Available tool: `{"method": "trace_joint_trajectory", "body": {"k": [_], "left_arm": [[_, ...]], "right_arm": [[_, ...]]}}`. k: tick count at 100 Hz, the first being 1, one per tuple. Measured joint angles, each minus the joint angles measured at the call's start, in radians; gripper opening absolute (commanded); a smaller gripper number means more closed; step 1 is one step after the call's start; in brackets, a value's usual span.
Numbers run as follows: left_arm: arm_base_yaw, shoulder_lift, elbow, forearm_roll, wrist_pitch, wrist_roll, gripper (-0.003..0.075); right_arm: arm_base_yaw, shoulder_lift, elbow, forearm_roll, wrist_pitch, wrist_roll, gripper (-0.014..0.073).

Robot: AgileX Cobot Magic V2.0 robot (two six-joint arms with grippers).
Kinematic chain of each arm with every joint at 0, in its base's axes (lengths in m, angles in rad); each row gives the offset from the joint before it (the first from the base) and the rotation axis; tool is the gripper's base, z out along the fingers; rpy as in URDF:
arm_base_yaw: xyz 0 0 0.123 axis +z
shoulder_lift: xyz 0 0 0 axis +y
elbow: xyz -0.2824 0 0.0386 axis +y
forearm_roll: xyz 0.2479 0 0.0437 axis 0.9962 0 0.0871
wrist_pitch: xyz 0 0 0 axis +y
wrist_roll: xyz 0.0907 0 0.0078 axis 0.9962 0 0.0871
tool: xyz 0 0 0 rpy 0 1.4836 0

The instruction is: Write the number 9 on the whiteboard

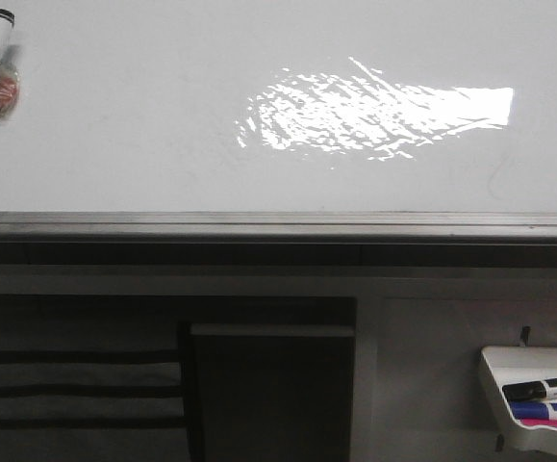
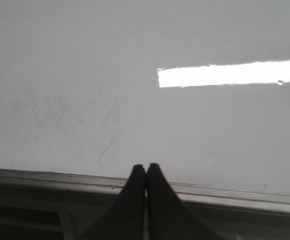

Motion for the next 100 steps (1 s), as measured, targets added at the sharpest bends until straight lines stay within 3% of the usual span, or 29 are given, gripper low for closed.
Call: {"method": "trace_joint_trajectory", "body": {"k": [100], "left_arm": [[0.0, 0.0, 0.0, -0.004, -0.002, 0.0, -0.002]], "right_arm": [[0.0, 0.0, -0.002, 0.006, -0.063, 0.0, -0.0072]]}}
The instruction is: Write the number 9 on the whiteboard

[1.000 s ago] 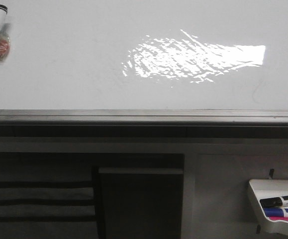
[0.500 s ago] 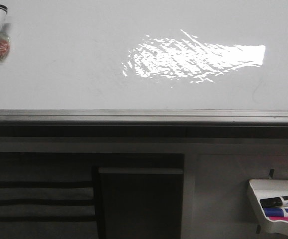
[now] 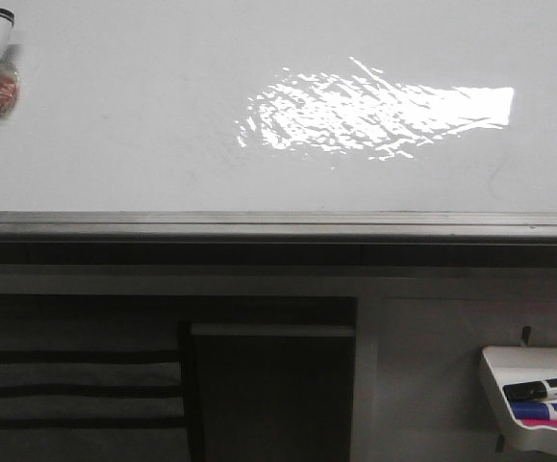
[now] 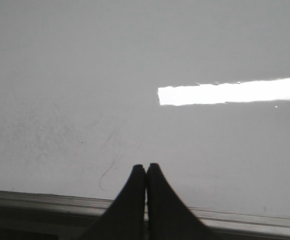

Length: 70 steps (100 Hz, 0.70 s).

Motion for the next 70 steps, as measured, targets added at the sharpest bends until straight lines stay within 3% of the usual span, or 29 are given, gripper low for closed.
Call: {"method": "trace_joint_trajectory", "body": {"k": [28, 70], "left_arm": [[0.0, 0.009, -0.134, -0.1, 0.053, 0.0, -0.002], [0.0, 0.319, -0.533, -0.106, 0.333, 0.0, -0.002]], "right_arm": [[0.0, 0.03, -0.185, 0.002, 0.201, 0.0, -0.0072], [0.0, 0.448, -0.532, -0.047, 0.437, 0.0, -0.0072]]}}
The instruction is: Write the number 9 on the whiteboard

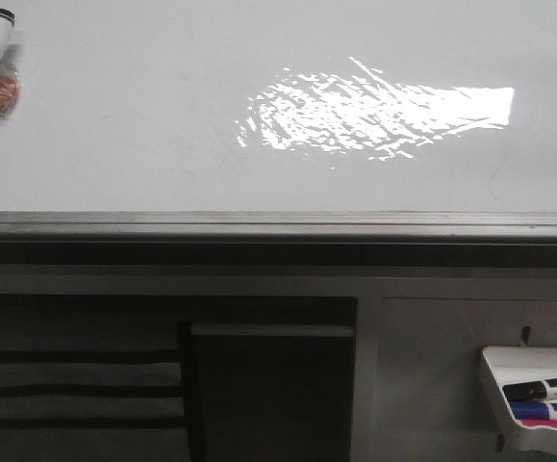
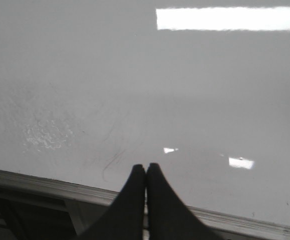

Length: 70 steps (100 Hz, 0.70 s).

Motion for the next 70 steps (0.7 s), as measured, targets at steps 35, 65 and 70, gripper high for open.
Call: {"method": "trace_joint_trajectory", "body": {"k": [35, 65, 70], "left_arm": [[0.0, 0.096, -0.025, 0.002, 0.022, 0.0, -0.002], [0.0, 0.098, -0.025, 0.002, 0.022, 0.0, -0.002], [0.0, 0.098, -0.025, 0.014, 0.022, 0.004, -0.002]], "right_arm": [[0.0, 0.123, -0.042, -0.002, 0.007, 0.0, -0.0072], [0.0, 0.123, -0.044, -0.002, 0.007, 0.0, -0.0072], [0.0, 0.123, -0.044, -0.002, 0.007, 0.0, -0.0072]]}}
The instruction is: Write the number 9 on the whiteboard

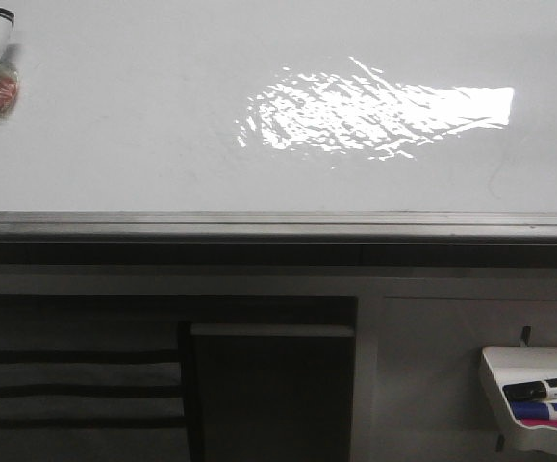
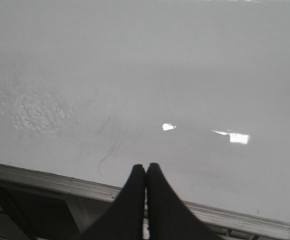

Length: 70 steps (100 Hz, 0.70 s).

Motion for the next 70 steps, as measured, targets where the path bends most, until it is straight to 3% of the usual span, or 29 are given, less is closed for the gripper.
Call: {"method": "trace_joint_trajectory", "body": {"k": [12, 23, 36, 42, 48, 70], "left_arm": [[0.0, 0.0, 0.0, 0.042, 0.0, 0.014, -0.0016], [0.0, 0.0, 0.0, 0.084, 0.0, 0.021, 0.0045], [0.0, 0.0, 0.0, 0.136, 0.002, 0.023, 0.0276], [0.0, 0.0, 0.0, 0.159, 0.005, 0.023, 0.0401], [0.0, 0.0, 0.0, 0.167, 0.005, 0.023, 0.0465], [0.0, 0.0, 0.0, 0.169, 0.005, 0.023, 0.0471]], "right_arm": [[0.0, 0.0, 0.0, 0.0, 0.0, 0.0, -0.0042], [0.0, 0.008, 0.0, 0.0, 0.0, 0.0, 0.0129], [0.0, 0.02, 0.0, 0.0, 0.002, 0.0, 0.046], [0.0, 0.024, 0.0, 0.0, 0.002, 0.0, 0.0578], [0.0, 0.026, 0.0, 0.0, 0.002, 0.0, 0.0667], [0.0, 0.026, 0.0, -0.002, 0.002, 0.0, 0.0667]]}}
